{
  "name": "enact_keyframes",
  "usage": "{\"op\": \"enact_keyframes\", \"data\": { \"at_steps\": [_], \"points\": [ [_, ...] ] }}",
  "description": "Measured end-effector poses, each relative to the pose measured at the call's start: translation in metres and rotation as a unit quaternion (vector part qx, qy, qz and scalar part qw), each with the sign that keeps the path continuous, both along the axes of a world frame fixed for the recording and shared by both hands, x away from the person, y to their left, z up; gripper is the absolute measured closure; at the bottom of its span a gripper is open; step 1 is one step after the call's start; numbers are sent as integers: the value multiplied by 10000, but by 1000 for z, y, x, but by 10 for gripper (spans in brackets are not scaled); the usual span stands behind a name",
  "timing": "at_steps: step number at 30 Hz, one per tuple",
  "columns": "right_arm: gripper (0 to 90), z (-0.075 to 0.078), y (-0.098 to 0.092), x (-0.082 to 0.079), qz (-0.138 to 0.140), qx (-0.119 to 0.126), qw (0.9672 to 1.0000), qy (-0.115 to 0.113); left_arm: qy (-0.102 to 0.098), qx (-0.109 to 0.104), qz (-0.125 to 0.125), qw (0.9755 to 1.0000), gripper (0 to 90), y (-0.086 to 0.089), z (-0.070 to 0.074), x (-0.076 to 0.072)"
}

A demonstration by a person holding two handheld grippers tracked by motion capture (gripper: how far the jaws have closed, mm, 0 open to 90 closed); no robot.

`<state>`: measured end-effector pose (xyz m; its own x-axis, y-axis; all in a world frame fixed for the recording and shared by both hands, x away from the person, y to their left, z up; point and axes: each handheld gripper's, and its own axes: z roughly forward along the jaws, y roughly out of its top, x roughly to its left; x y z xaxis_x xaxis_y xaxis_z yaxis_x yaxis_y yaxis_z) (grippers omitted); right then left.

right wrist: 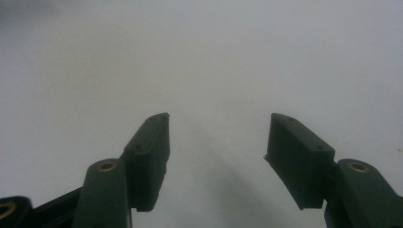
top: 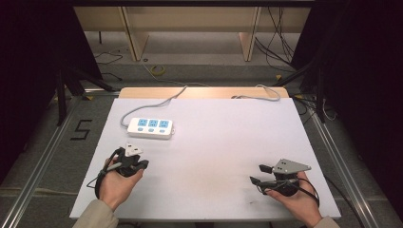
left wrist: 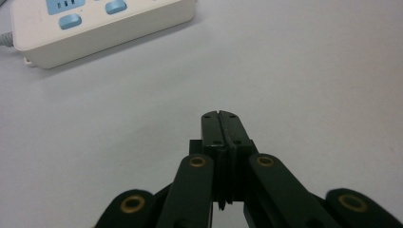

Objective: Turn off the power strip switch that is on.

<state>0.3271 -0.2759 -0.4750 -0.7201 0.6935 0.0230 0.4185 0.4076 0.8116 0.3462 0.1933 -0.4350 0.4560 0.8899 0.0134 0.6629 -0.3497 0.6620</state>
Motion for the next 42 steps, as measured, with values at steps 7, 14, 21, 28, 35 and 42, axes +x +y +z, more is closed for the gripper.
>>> {"op": "enact_keyframes", "data": {
  "at_steps": [7,14,21,28,35,42],
  "points": [
    [405,0,0,0,-3,3,10000,-2,16,-1,29,10000,897,-2,3,4],
    [404,0,0,0,-5,4,10000,6,51,12,51,10000,897,-2,4,9],
    [403,0,0,0,7,-2,10000,4,67,32,52,10000,897,-3,6,15],
    [402,0,0,0,7,-3,10000,5,72,12,82,9999,898,-5,8,20],
    [402,-1,0,-1,0,8,10000,18,73,17,116,9999,898,-5,9,28],
    [401,-1,0,-1,2,5,10000,19,70,24,140,9999,898,-6,10,36]
  ]
}}
